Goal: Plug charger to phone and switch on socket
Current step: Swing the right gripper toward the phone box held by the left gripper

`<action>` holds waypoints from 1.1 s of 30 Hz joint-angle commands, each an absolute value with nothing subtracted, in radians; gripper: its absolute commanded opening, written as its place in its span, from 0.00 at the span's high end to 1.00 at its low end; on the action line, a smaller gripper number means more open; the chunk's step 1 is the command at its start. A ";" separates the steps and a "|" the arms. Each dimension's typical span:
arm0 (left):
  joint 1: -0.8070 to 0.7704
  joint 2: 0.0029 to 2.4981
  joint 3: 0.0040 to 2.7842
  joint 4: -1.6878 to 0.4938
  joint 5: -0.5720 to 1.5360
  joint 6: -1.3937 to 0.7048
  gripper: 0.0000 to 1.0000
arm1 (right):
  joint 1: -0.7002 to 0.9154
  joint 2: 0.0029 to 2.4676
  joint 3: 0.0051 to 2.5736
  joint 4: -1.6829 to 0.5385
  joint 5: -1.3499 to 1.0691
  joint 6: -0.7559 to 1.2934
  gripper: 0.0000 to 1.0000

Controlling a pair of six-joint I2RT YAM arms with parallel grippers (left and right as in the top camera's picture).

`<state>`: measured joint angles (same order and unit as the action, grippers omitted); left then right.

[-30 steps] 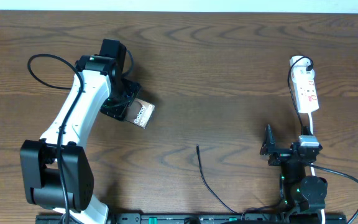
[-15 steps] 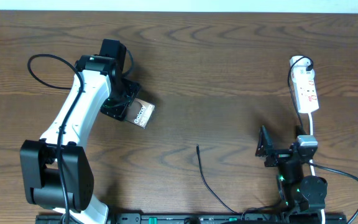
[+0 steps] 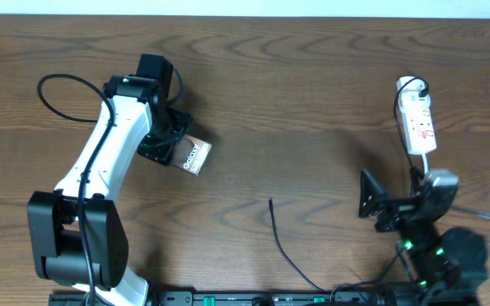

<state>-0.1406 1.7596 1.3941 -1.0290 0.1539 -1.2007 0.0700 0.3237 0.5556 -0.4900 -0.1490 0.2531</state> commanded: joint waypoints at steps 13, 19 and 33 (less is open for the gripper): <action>-0.141 1.727 1.424 -1.034 0.141 -1.199 0.93 | 0.077 1.349 1.159 -0.596 -1.037 0.334 0.01; -0.141 1.727 1.424 -1.034 0.141 -1.199 0.93 | 0.088 1.631 1.159 -0.409 -1.090 0.572 0.01; -0.141 1.727 1.424 -1.031 0.200 -1.278 0.92 | 0.298 1.967 1.159 -0.031 -1.299 0.534 0.01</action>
<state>-0.1406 1.7576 1.3949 -1.0252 0.1677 -1.2358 0.2478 1.9392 1.1458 -0.0669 -1.2404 0.5358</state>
